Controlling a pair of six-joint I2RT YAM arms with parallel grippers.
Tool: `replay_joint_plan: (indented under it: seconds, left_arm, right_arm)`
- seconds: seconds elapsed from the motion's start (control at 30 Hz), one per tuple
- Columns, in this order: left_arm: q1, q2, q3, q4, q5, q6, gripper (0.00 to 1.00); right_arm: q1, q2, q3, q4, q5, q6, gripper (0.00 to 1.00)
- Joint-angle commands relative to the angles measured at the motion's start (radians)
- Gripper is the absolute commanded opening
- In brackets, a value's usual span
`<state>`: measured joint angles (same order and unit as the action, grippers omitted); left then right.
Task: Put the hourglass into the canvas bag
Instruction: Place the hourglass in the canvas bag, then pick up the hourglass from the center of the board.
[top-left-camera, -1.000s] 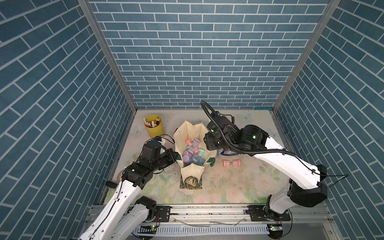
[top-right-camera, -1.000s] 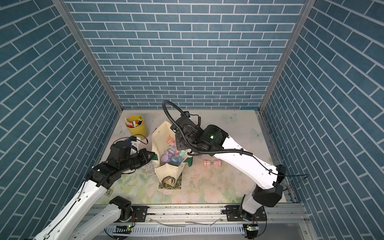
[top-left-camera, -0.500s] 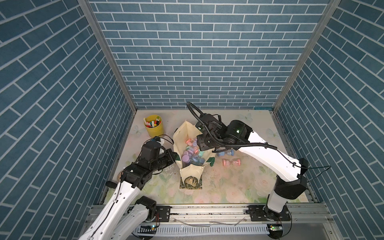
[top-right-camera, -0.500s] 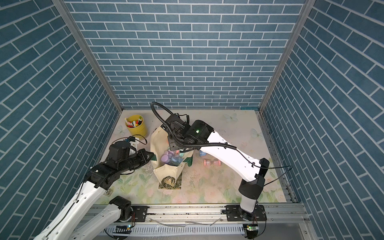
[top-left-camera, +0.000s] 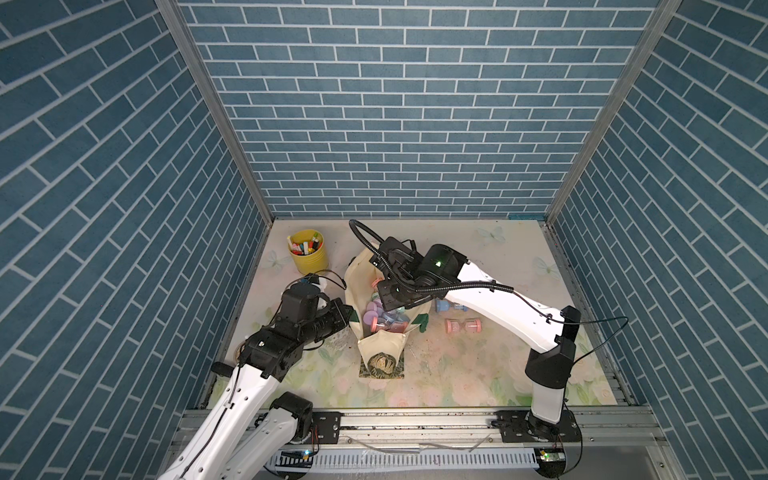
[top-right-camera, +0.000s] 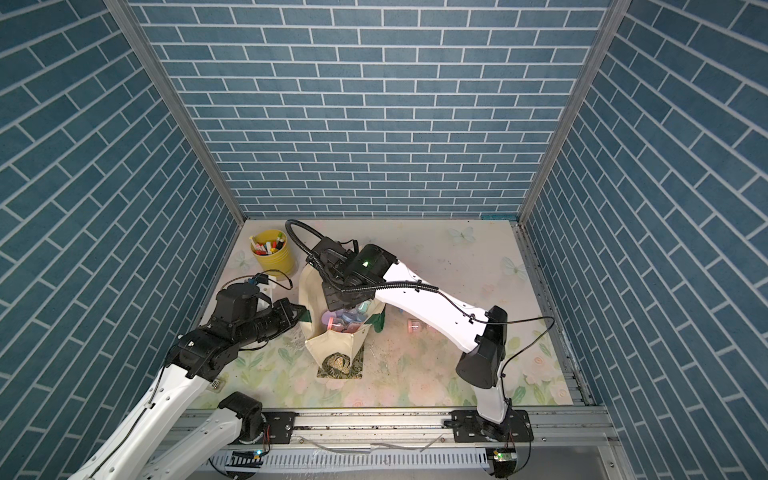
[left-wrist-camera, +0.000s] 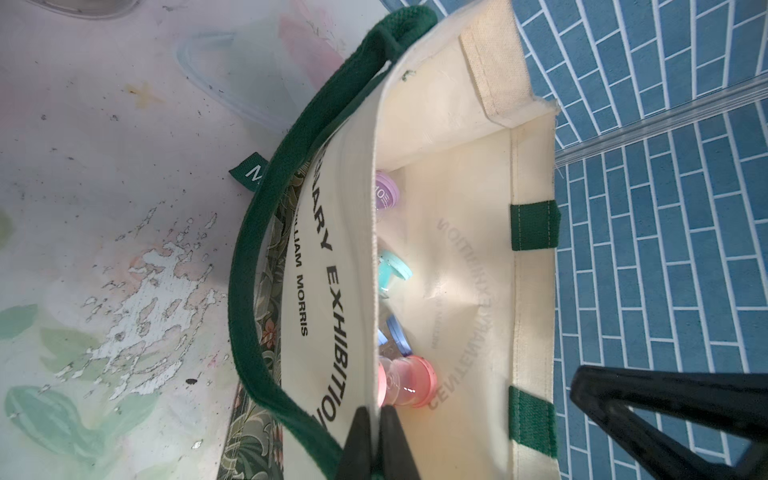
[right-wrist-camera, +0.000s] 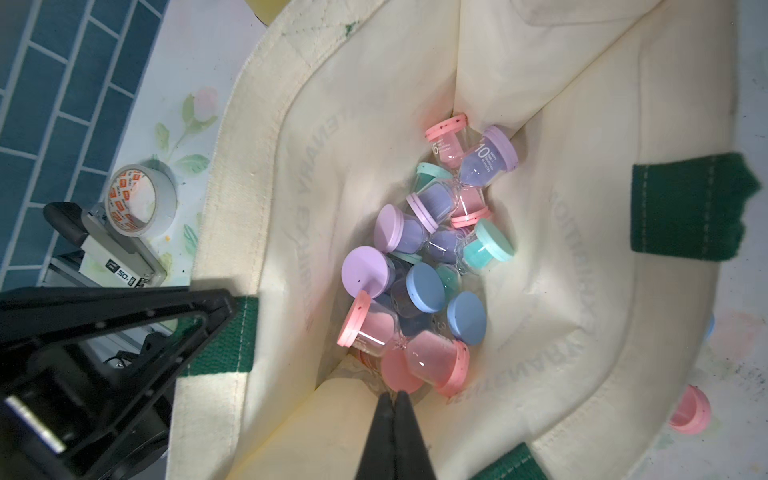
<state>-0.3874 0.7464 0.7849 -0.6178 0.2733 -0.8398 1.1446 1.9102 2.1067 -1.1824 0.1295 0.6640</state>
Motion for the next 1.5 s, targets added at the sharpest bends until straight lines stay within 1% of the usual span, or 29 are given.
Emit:
replay_joint_plan:
  seconds: [0.0,0.17,0.27,0.33,0.43,0.53,0.57,0.63,0.7,0.83,1.0,1.1,1.23,1.47]
  left_arm:
    - [0.006,-0.018,0.013,-0.02,-0.003,0.009,0.0]
    - [0.007,-0.019,0.01,-0.022,-0.003,0.01,0.0]
    - [0.006,-0.022,0.004,-0.01,-0.003,0.008,0.0]
    - [0.006,-0.02,0.002,-0.013,-0.003,0.007,0.0]
    - [0.006,-0.026,0.002,-0.013,-0.001,0.008,0.0]
    - [0.007,-0.03,-0.002,-0.019,-0.003,0.01,0.0]
    - [0.006,-0.03,-0.003,-0.021,0.0,0.01,0.0]
    - [0.007,-0.034,-0.002,-0.022,0.002,0.009,0.0]
    - [0.007,-0.035,-0.005,-0.019,0.001,0.009,0.0]
    - [0.007,-0.028,-0.004,-0.009,0.005,0.005,0.0]
    - [0.006,-0.028,-0.009,-0.007,0.003,0.008,0.0]
    - [0.007,-0.031,-0.007,-0.009,0.007,0.007,0.0]
    - [0.006,-0.027,-0.003,-0.013,0.012,0.011,0.0]
    - [0.007,-0.032,-0.004,-0.012,0.012,0.01,0.0]
  right_arm:
    - [0.0,0.009,0.033,-0.019,0.007,0.005,0.0]
    - [0.001,-0.048,-0.012,-0.018,0.082,0.016,0.0]
    - [-0.012,-0.102,-0.045,-0.031,0.172,0.037,0.03]
    - [-0.048,-0.152,-0.106,-0.031,0.223,0.086,0.05]
    - [-0.134,-0.246,-0.247,-0.003,0.234,0.172,0.08]
    - [-0.232,-0.358,-0.45,0.075,0.199,0.247,0.14]
    - [-0.262,-0.392,-0.507,0.095,0.186,0.268,0.17]
    - [-0.314,-0.452,-0.612,0.126,0.171,0.302,0.28]
    - [-0.353,-0.477,-0.68,0.126,0.16,0.321,0.37]
    - [-0.398,-0.473,-0.792,0.136,0.11,0.376,0.49]
    - [-0.404,-0.445,-0.911,0.216,0.07,0.452,0.6]
    - [-0.404,-0.405,-0.942,0.262,0.04,0.481,0.65]
    - [-0.404,-0.338,-0.942,0.273,0.021,0.517,0.67]
    - [-0.407,-0.3,-0.963,0.319,0.017,0.582,0.67]
